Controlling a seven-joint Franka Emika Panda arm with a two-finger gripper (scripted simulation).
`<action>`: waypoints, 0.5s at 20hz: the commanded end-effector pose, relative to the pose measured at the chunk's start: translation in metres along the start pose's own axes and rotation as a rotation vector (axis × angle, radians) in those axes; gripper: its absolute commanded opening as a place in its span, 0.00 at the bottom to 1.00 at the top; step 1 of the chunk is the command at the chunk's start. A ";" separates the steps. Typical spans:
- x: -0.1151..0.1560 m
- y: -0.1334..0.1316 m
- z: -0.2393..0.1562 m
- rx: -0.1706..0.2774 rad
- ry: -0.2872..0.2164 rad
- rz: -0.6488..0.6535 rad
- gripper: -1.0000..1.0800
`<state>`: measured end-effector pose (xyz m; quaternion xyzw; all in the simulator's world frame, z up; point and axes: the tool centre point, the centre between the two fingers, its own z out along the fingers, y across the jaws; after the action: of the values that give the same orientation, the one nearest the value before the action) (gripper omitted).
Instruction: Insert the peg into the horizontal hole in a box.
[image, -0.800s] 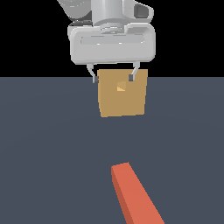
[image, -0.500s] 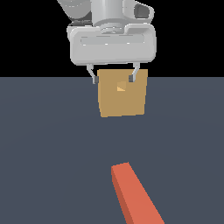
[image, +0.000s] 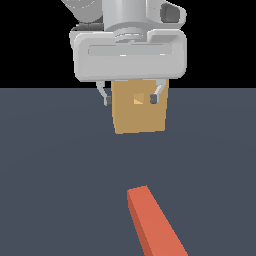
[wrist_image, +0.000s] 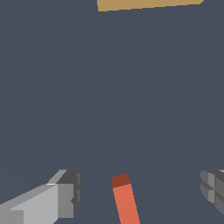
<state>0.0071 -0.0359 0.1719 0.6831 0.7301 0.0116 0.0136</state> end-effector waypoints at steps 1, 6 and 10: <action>-0.018 0.000 0.008 0.003 0.000 -0.015 0.96; -0.062 0.001 0.026 0.009 0.002 -0.056 0.96; -0.100 0.004 0.043 0.014 0.003 -0.092 0.96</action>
<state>0.0174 -0.1210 0.1361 0.6544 0.7560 0.0076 0.0089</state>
